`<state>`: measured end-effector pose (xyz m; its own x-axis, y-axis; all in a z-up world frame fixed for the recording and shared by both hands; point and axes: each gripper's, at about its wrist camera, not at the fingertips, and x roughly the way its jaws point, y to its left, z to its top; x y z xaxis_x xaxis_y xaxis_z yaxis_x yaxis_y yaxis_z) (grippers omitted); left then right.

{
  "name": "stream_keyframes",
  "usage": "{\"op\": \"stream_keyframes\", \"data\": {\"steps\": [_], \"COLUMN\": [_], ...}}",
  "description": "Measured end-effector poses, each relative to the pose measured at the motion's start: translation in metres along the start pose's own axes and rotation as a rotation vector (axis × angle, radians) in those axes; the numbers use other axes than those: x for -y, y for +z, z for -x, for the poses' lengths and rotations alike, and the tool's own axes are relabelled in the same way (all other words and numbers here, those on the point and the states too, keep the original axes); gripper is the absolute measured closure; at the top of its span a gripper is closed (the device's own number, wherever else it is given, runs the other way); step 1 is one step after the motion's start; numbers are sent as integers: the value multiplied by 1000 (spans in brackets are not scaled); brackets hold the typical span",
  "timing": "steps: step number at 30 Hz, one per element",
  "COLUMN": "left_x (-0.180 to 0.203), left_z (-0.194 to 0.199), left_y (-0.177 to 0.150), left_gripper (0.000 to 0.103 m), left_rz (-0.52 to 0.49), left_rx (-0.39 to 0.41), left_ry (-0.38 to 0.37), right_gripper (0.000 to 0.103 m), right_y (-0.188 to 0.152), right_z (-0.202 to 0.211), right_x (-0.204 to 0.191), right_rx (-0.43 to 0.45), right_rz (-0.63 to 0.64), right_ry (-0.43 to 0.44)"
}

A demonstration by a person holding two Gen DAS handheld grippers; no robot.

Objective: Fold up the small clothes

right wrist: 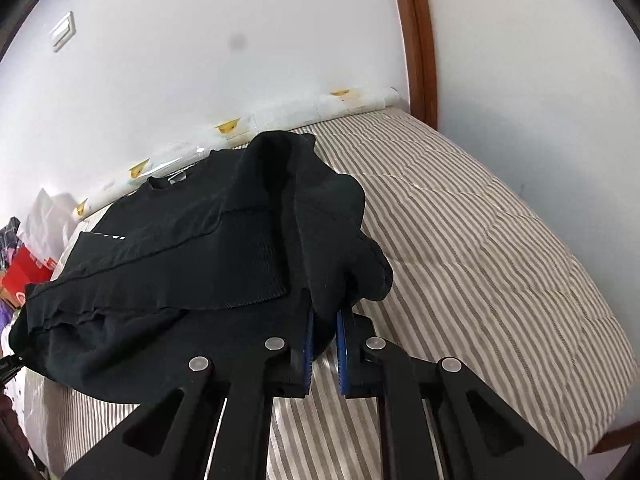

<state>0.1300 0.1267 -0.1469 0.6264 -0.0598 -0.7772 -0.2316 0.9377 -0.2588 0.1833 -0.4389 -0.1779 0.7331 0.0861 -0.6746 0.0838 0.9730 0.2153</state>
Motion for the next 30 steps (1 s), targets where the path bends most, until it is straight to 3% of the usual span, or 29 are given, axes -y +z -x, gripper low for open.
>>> {"op": "stream_keyframes", "data": {"steps": [10,15,18,21,24,26,30], "left_x": [-1,2,0,1,11,21,34], "left_z": [39,43,47,59,83,91,88], "left_y": [-56,-65,-65,-68,-69,-68,-64], "left_gripper": [96,95,93,91,87,77,77], "left_rz": [-34,-67,-64,-68,-108,-149,-174], "left_rx": [-5,-20,-38,-59,-7,24,43], "left_ry": [4,20,19,55,38,27,0], "right_gripper": [94,93,91,89,88,88,88], "right_y": [-52,-71,-74,-71,-63,-59,-59], "right_z": [43,58,63,83,95,96,87], "right_x": [22,30,34,42,43,35,1], "right_rx": [6,3,-1,55,81,74,31], "right_rz": [46,62,64,45,59,87,161], "right_ry": [-8,-11,-48,-60,-65,-40,76]}}
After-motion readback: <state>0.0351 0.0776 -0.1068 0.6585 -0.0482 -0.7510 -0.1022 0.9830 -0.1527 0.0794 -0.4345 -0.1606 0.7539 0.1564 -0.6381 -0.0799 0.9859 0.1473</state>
